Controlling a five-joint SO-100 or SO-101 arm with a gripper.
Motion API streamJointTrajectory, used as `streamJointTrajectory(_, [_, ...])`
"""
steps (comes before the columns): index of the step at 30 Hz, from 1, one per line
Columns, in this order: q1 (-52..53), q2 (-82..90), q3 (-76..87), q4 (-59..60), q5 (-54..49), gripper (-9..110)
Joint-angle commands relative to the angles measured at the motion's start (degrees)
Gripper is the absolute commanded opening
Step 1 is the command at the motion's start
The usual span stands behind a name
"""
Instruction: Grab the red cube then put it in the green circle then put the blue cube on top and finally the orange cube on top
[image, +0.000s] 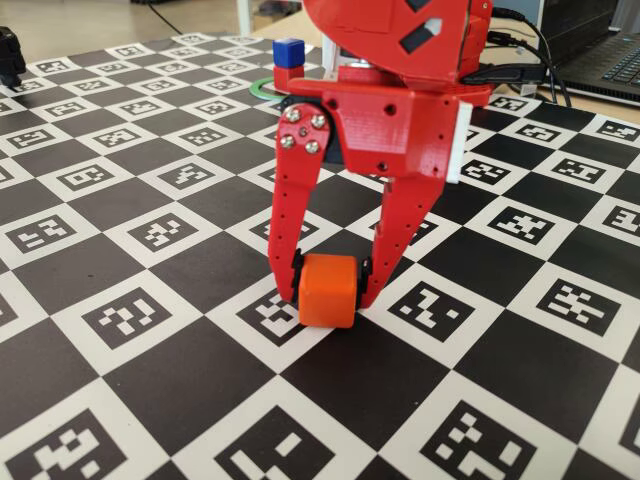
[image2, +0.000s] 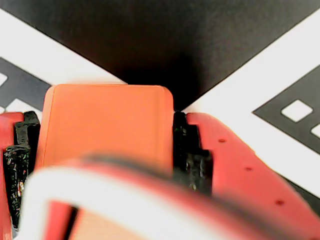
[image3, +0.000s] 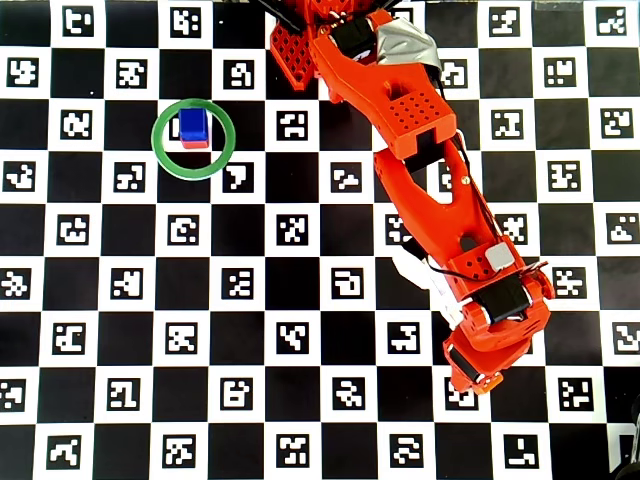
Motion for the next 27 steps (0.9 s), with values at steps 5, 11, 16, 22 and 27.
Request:
streamJointTrajectory(5, [1.14, 7.38, -5.19, 3.16, -1.58, 6])
streamJointTrajectory(11, [2.37, 17.67, 5.19, 1.58, -6.15, 6])
streamJointTrajectory(16, [2.90, 28.30, 18.02, -1.05, -14.94, 6])
streamJointTrajectory(22, [5.27, 41.40, 33.84, -1.93, -23.82, 6])
streamJointTrajectory(27, [8.00, 51.86, 45.00, -0.97, -30.94, 6])
